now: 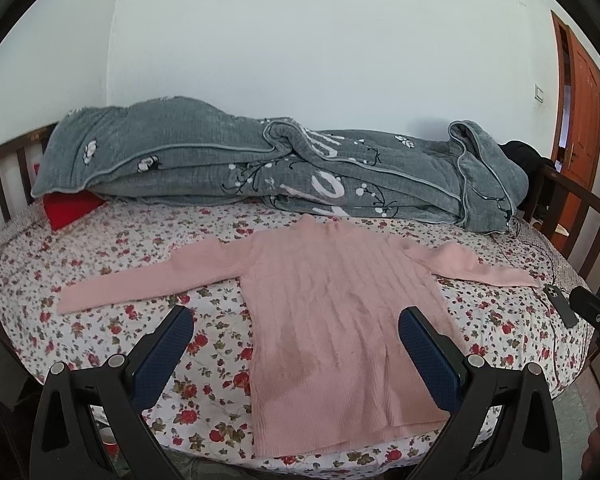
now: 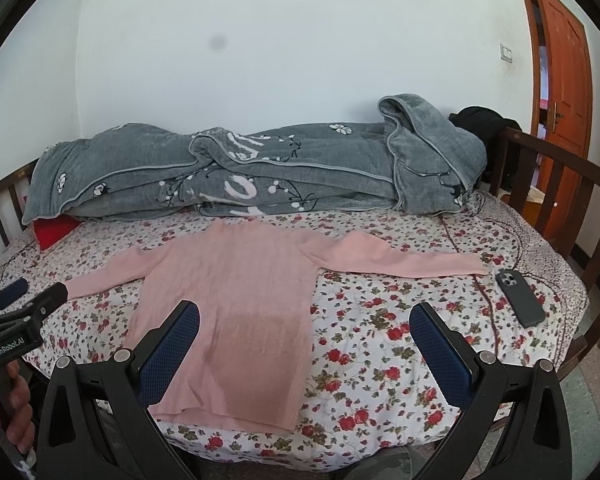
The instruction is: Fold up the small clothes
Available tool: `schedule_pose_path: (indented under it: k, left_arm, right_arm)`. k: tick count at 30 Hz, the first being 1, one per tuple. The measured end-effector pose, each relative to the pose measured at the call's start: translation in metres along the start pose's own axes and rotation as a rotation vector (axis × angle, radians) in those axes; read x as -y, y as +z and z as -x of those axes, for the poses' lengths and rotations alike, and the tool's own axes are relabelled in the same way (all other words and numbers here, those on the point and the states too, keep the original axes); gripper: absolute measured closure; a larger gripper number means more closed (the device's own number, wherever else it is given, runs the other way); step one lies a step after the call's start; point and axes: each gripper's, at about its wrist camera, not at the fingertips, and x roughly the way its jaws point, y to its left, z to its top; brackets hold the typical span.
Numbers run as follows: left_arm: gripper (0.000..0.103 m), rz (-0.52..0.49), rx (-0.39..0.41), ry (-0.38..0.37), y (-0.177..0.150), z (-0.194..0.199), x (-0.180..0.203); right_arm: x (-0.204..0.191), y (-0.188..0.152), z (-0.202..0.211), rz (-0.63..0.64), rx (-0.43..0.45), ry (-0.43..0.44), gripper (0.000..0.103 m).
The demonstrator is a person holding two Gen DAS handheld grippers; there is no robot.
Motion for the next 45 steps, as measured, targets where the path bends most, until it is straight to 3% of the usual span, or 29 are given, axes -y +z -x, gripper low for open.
schedule_pose_path:
  k: [9,17,20,22,26,30,35,37,38,42,45]
  left_arm:
    - [0.0,0.046,-0.051,0.031,-0.025,-0.063,-0.059]
    - [0.005,0.242,-0.112,0.099,-0.054,-0.132,-0.184]
    - [0.012,0.349,-0.11,0.141,-0.062,-0.145,-0.24]
    - [0.022,0.451,-0.101,0.172,-0.068,-0.15,-0.28]
    - [0.026,0.637,-0.086,0.133,-0.08,-0.16,-0.34]
    - [0.041,0.714,-0.055,0.104,-0.084,-0.17,-0.375]
    - [0.058,0.818,-0.027,0.079,-0.08,-0.186,-0.408]
    - [0.084,0.819,-0.042,0.114,-0.078,-0.191,-0.413]
    - [0.089,0.806,-0.053,0.136,-0.077,-0.194,-0.414]
    - [0.095,0.773,-0.047,0.164,-0.068,-0.192,-0.413]
    - [0.096,0.698,-0.024,0.221,-0.044,-0.184,-0.399]
  right_arm:
    - [-0.014,-0.021,-0.056,0.046,-0.054,0.037,0.0]
    - [-0.018,-0.052,-0.125,0.001,-0.142,0.104,0.002]
    - [-0.022,-0.057,-0.142,-0.007,-0.144,0.098,0.002]
    - [-0.027,-0.058,-0.153,-0.006,-0.145,0.102,0.002]
    - [-0.037,-0.06,-0.174,-0.011,-0.186,0.139,0.005]
    - [-0.044,-0.064,-0.188,-0.044,-0.219,0.175,0.005]
    - [-0.054,-0.06,-0.196,-0.028,-0.195,0.174,0.005]
    - [-0.053,-0.055,-0.199,-0.029,-0.184,0.174,0.005]
    - [-0.053,-0.051,-0.203,-0.034,-0.181,0.179,0.005]
    - [-0.052,-0.031,-0.218,-0.035,-0.172,0.207,0.005]
    - [-0.055,-0.008,-0.228,-0.008,-0.113,0.194,0.005]
